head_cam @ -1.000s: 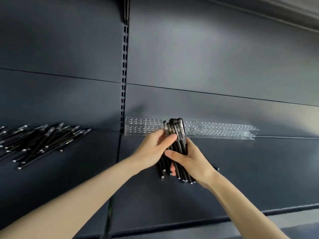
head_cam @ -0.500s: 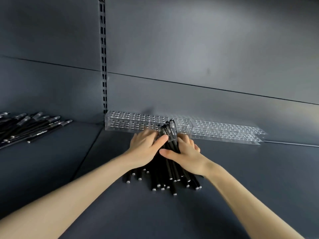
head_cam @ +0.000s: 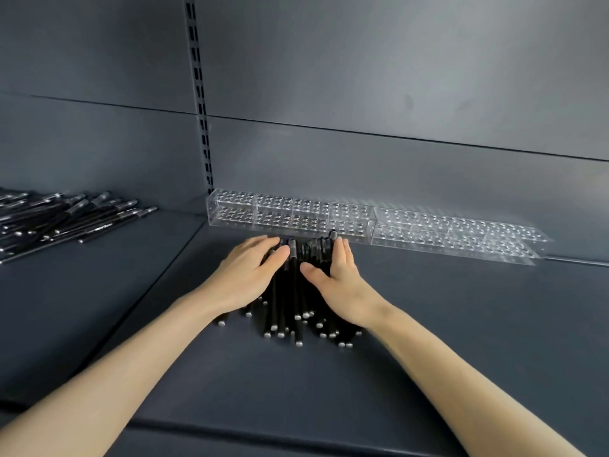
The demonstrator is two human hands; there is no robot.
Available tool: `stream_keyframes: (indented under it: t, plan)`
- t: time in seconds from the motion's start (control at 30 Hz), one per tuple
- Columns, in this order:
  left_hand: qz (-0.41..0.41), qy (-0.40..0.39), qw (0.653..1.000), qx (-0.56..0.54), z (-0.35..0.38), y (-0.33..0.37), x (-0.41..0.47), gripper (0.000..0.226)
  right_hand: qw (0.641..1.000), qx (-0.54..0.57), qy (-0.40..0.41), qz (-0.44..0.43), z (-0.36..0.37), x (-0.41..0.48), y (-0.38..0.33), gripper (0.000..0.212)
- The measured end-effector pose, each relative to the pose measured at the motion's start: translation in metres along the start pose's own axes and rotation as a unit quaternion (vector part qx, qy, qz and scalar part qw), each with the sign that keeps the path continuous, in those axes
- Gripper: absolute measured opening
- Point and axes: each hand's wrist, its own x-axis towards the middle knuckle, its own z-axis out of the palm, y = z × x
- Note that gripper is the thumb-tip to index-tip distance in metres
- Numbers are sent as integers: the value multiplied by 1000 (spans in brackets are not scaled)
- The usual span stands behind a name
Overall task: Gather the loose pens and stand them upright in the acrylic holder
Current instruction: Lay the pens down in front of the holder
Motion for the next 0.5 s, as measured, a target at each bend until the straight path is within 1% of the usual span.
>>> stream_keyframes:
  t: [0.07, 0.13, 0.2, 0.27, 0.4, 0.5]
  plan:
    - [7, -2, 1000, -23, -1, 1, 0, 57, 999, 42, -8, -3, 3, -3, -4, 81]
    - [13, -11, 1000, -24, -1, 1, -2, 56, 999, 44, 12, -7, 4, -4, -6, 75]
    - [15, -24, 999, -17, 0, -1, -4, 53, 999, 7, 34, -8, 2, -3, -5, 67]
    - [16, -36, 999, -9, -1, -1, -6, 52, 999, -30, 33, -1, 0, -2, -3, 63]
    - [20, -64, 997, 32, -3, -4, -6, 54, 995, -94, 21, 6, 5, 0, -5, 61]
    - [19, -70, 995, 70, -7, -10, -6, 56, 994, -110, 15, 3, 14, 1, -11, 60]
